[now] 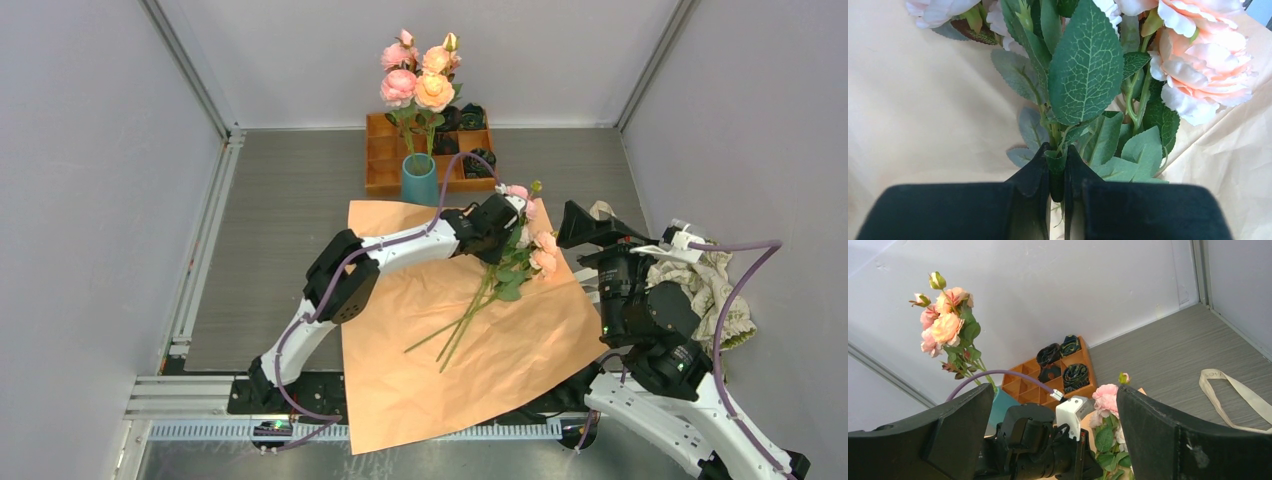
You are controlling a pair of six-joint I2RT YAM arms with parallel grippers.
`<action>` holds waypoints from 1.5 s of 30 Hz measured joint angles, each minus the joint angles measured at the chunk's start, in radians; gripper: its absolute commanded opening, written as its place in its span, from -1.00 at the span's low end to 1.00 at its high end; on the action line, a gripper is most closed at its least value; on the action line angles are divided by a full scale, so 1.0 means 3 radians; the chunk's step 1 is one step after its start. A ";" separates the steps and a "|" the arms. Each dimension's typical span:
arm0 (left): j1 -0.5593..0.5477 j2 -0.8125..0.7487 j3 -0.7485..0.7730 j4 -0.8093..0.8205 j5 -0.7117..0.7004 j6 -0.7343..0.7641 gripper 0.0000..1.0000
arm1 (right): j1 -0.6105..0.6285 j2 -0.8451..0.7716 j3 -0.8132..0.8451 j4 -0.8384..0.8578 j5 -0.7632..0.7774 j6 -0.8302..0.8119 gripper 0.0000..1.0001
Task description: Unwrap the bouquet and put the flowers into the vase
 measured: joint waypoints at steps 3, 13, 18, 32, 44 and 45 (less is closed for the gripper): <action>0.0000 -0.0008 0.0024 -0.0050 -0.0088 0.0008 -0.98 | 0.0000 0.0000 -0.0001 -0.0019 0.0000 0.0020 0.96; 0.0013 -0.0548 -0.0025 -0.0326 -0.0406 0.0090 -0.98 | 0.0000 0.0003 -0.0001 -0.0032 -0.0005 0.0075 0.96; 0.0013 -0.1134 -0.0237 -0.0322 -0.0515 0.0089 -0.99 | 0.0000 0.0003 -0.0004 -0.0033 -0.0008 0.0095 0.96; 0.0013 -0.2475 -0.0502 -0.0046 -0.1043 0.0685 -0.93 | 0.0000 0.0072 -0.0048 -0.0052 -0.0038 0.0175 0.98; 0.0018 -0.3265 -0.1011 0.0553 -0.1237 0.1063 -0.95 | 0.0000 0.0200 -0.0065 -0.0043 -0.0108 0.0247 0.98; 0.0018 -0.3269 -0.1074 0.0641 -0.1272 0.1133 -0.95 | 0.0000 0.0206 -0.0066 -0.0043 -0.0112 0.0248 0.98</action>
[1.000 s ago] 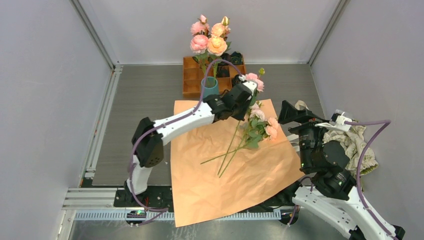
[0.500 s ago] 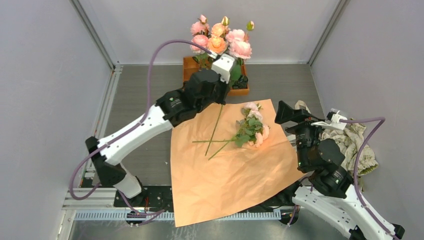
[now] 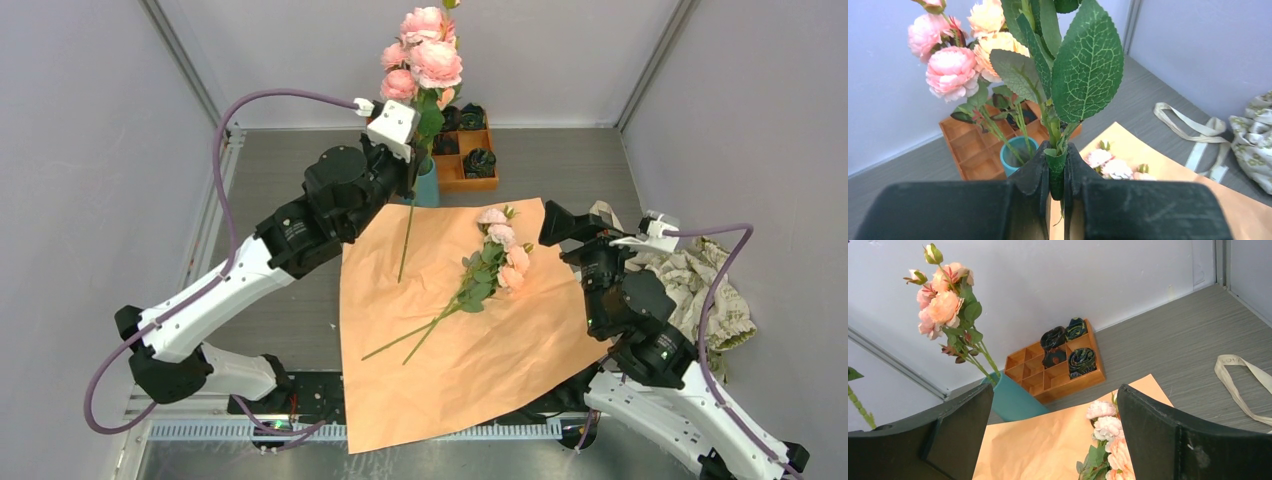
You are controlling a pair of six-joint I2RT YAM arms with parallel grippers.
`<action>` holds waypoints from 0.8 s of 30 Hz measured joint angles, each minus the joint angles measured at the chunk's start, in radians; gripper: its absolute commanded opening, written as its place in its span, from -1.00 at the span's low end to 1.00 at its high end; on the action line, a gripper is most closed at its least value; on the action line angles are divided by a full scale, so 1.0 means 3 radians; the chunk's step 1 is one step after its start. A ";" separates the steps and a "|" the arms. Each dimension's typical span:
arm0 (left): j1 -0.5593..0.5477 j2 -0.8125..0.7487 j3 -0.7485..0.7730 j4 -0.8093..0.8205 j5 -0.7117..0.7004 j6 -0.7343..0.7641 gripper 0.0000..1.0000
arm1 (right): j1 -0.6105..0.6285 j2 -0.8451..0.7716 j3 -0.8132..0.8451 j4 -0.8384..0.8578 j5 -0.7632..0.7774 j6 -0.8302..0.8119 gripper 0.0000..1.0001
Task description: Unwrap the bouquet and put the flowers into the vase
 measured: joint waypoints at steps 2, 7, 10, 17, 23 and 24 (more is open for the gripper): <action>0.0000 0.0005 -0.0089 0.0159 -0.0062 0.0118 -0.96 | 0.0000 0.0017 0.0000 0.0001 -0.0006 0.0009 0.98; 0.0013 0.0122 -0.0130 0.0875 -0.0308 0.0600 -0.97 | 0.0000 0.0067 -0.0004 0.0003 -0.0032 0.0022 0.98; 0.0089 0.0366 0.0062 0.1354 -0.0446 0.0858 -0.97 | 0.0000 0.0103 -0.0004 0.0001 -0.0050 0.0023 0.99; 0.0515 0.0998 0.0674 0.1709 -0.0491 0.0924 -0.97 | 0.0000 0.0116 -0.0004 -0.0003 -0.0056 0.0018 0.99; 0.0774 0.1317 0.1055 0.1681 -0.0415 0.0779 -0.97 | 0.0000 0.0116 -0.0004 -0.0003 -0.0053 -0.0006 0.99; 0.0815 0.1340 0.1083 0.1685 -0.0387 0.0753 -0.97 | 0.0000 0.0117 -0.0004 -0.0003 -0.0053 -0.0008 0.99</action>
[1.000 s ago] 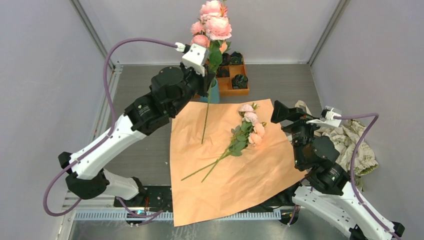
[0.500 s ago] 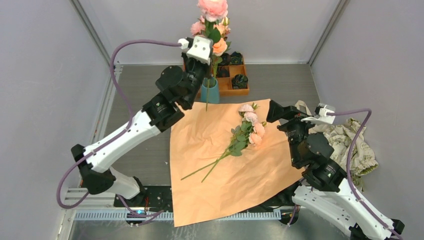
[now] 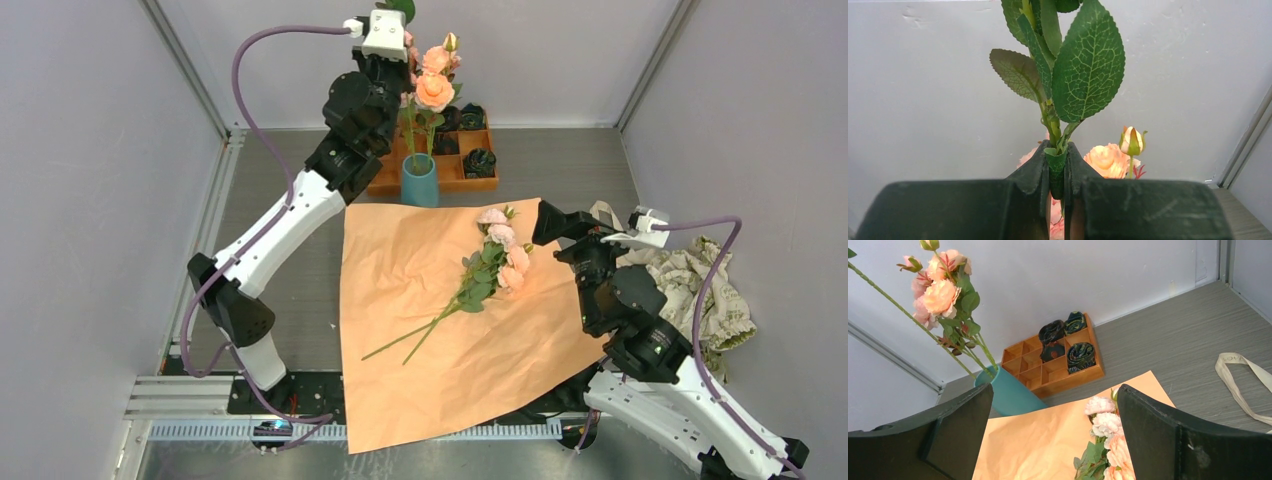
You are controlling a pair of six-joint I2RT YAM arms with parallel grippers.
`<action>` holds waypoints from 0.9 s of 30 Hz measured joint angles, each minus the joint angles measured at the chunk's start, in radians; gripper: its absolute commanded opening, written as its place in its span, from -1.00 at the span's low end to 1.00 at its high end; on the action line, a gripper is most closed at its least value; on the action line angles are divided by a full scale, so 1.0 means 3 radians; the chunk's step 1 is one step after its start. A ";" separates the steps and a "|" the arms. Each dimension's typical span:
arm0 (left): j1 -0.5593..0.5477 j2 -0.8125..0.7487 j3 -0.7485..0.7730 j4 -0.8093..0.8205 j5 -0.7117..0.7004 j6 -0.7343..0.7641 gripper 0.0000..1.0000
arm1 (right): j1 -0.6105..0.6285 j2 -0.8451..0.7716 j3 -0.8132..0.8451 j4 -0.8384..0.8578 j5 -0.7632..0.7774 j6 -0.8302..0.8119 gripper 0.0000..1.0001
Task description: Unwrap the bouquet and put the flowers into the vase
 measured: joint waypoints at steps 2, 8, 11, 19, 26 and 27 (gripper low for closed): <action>0.0056 0.0019 0.0014 0.0003 0.0043 -0.0065 -0.98 | 0.0000 0.0008 0.0000 0.0003 0.0000 -0.0001 0.99; 0.0168 -0.0008 -0.0156 0.0107 0.0128 -0.0257 -0.98 | 0.0000 0.0074 0.0000 0.0003 -0.0003 -0.0001 0.99; 0.0182 -0.0081 -0.0492 0.0191 0.0148 -0.0355 -0.98 | 0.0001 0.0093 -0.0001 0.0004 -0.0005 0.0000 0.99; 0.0182 -0.0175 -0.1536 0.0345 0.0212 -0.0762 -0.87 | 0.0000 0.0094 -0.0045 0.0008 -0.0051 0.0014 0.99; 0.0181 -0.0197 -0.1746 0.0322 0.0224 -0.1035 -0.22 | 0.0000 0.0094 -0.0080 0.0004 -0.0086 0.0042 0.99; 0.0177 -0.0212 -0.1757 0.0315 0.0233 -0.1048 -0.11 | 0.0000 0.0097 -0.0092 0.0003 -0.0090 0.0053 0.99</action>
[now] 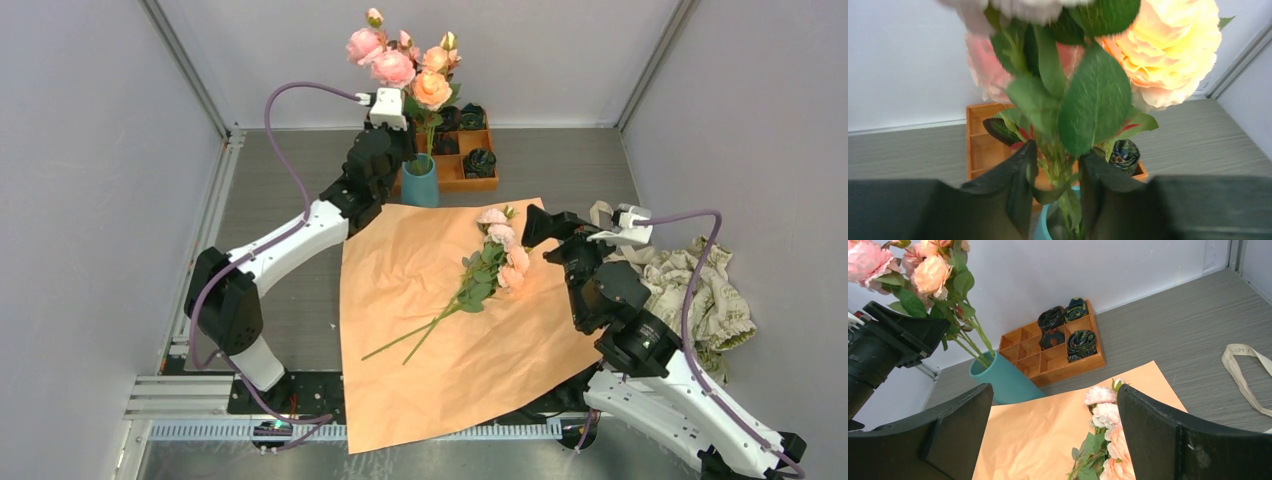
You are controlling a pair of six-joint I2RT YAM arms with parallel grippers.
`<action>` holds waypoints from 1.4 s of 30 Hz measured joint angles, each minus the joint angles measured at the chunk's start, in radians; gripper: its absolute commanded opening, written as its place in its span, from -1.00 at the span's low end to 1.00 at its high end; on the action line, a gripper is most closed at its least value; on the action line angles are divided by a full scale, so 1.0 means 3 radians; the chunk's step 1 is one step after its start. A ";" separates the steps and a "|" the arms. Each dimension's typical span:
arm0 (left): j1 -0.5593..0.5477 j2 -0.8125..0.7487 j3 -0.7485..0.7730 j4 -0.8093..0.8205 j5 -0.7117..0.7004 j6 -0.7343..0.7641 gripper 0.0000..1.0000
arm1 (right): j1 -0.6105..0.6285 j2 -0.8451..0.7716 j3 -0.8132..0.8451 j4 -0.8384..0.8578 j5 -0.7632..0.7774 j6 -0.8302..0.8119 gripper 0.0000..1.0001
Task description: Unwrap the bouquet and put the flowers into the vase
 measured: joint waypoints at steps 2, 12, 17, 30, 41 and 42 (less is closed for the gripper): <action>-0.0011 -0.0046 -0.0041 -0.0003 0.0014 -0.0046 0.03 | 0.0000 0.0014 -0.0022 -0.0001 -0.0005 0.0031 0.99; -0.0229 -0.0504 -0.0375 -0.0323 0.0100 -0.0257 0.27 | 0.0000 0.0214 -0.0134 -0.0029 -0.0126 0.0291 0.99; -0.0380 -0.0793 -0.0622 -0.0544 0.0127 -0.0401 0.28 | 0.0000 0.0340 -0.0141 -0.0033 -0.0226 0.0435 0.99; -0.0912 -0.1462 -0.0867 -0.1199 -0.0175 -0.0474 0.25 | 0.0000 0.0366 -0.0183 -0.0139 -0.0354 0.0651 0.99; -0.1376 -0.1957 -0.0888 -0.1579 -0.0573 -0.0417 0.25 | 0.0000 0.0823 -0.0200 -0.0273 -0.0496 0.0841 0.99; -0.1380 -0.2007 -0.0889 -0.1616 -0.0575 -0.0421 0.25 | 0.0000 0.0916 -0.0200 -0.0276 -0.0551 0.0871 0.99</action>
